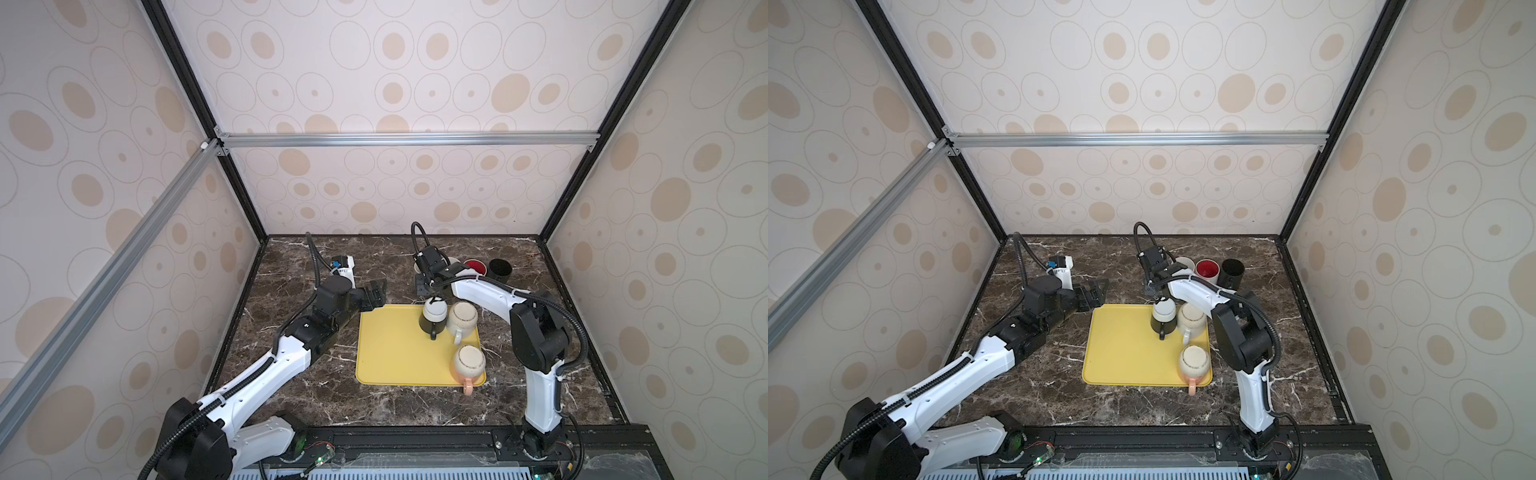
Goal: Turn the mug right side up
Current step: 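Lower the grey mug upright beside the pink mug with the right gripper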
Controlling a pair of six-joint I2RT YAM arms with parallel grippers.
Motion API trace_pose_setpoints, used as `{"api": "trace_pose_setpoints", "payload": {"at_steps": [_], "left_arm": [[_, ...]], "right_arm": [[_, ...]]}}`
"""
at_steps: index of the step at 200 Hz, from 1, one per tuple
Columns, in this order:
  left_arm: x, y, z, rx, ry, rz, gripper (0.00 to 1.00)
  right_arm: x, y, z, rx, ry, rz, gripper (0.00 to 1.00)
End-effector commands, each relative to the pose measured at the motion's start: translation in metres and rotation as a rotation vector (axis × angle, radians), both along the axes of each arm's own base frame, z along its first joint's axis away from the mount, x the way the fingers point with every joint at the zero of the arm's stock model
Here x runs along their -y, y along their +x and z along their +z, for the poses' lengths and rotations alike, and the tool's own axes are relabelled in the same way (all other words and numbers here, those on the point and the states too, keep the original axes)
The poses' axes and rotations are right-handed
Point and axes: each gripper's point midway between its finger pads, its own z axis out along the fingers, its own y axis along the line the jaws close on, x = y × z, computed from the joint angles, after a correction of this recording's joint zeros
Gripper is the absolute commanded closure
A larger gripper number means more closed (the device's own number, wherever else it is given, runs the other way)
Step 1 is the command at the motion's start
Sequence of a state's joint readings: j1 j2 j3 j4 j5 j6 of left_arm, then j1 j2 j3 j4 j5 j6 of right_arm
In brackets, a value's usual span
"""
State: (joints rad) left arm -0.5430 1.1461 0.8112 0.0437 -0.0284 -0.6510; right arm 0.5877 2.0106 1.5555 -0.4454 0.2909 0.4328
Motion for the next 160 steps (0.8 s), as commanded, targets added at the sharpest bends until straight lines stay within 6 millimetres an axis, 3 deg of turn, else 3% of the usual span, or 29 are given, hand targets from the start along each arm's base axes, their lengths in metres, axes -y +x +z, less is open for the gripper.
{"api": "trace_pose_setpoints", "payload": {"at_steps": [1,59,160], "left_arm": [[-0.005,0.002,0.005,0.017,-0.016,0.021,0.0],[-0.004,0.001,0.004,0.016,-0.02,0.016,0.0],[-0.005,0.0,0.001,0.02,-0.014,0.013,0.0]], "right_arm": [[0.001,0.004,-0.002,0.009,0.006,-0.023,0.96],[0.0,-0.002,0.0,0.003,0.026,-0.015,0.83],[-0.006,-0.012,0.031,0.021,0.09,0.005,0.67]]}}
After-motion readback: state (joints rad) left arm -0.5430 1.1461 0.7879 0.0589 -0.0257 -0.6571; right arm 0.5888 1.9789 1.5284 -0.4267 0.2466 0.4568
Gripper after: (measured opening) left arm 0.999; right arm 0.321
